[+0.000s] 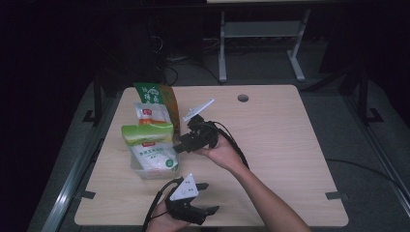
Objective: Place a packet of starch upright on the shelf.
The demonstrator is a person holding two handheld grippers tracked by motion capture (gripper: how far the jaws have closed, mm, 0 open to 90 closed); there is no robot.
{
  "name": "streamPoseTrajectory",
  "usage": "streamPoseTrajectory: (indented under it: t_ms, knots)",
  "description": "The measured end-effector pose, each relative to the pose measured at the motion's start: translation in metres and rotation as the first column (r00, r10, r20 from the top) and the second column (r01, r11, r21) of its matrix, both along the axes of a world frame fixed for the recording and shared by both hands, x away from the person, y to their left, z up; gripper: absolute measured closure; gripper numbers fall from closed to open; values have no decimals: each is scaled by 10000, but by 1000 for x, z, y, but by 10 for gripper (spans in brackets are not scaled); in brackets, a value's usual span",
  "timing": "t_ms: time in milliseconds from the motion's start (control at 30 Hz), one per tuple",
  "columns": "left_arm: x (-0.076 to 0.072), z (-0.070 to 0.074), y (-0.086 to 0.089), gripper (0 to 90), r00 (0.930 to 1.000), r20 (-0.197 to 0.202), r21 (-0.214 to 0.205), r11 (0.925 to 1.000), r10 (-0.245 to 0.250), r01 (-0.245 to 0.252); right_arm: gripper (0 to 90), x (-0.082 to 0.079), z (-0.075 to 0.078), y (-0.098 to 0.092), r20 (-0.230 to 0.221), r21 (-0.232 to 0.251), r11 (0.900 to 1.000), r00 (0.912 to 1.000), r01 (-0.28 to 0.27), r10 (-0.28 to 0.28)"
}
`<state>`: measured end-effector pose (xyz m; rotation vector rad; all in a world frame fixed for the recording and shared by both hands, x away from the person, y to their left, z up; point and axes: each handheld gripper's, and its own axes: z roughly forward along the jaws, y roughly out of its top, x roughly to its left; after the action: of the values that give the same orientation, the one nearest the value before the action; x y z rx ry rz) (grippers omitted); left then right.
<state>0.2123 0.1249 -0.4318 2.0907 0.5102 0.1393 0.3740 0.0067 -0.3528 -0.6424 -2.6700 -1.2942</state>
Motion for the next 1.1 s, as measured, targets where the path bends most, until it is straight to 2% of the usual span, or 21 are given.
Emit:
streamPoseTrajectory:
  t_ms: [100, 133, 200, 333, 500, 667, 767, 900, 967, 1100]
  knots:
    - [1, 1, 1, 245, 10000, 62, -4, 10000, 38, -37, 472, 0, 2, -10, -8, 66, 9999, 10000, 79, -79]
    - [1, 1, 1, 244, 10000, 0, -43, 10000, 76, -76, 464, 1, 2, -14, 231, -39, 9999, 9997, 99, -98]
    - [2, 2, 2, 243, 9999, 78, -27, 10000, 65, -65, 458, 1, 3, -23, 139, -66, 9997, 9997, 222, -221]
    - [4, 2, 3, 241, 9999, 99, 52, 10000, 62, -63, 436, 2, 2, -42, 63, -153, 9977, 9978, 658, -658]
    - [4, 2, 3, 241, 9999, 97, -18, 9999, 100, -100, 427, 0, 0, -68, 230, -321, 9935, 9939, 1089, -1082]
    - [5, 3, 4, 241, 9997, 212, 20, 9999, 106, -107, 419, -3, -3, -94, 221, -401, 9867, 9874, 1573, -1565]
    - [6, 3, 4, 241, 9998, 147, 70, 9999, 137, -138, 414, -6, -4, -107, 238, -385, 9831, 9837, 1789, -1781]
    - [5, 3, 3, 240, 9997, 122, -115, 9997, 207, -205, 401, -12, -6, -123, 193, -422, 9790, 9798, 1996, -1990]
    - [5, 3, 3, 240, 9996, 225, -65, 9999, 161, -159, 400, -16, -9, -133, 223, -397, 9757, 9764, 2154, -2147]
    - [5, 2, 3, 240, 9998, 166, 15, 9999, 139, -139, 394, -23, -13, -149, 45, -383, 9676, 9684, 2494, -2494]
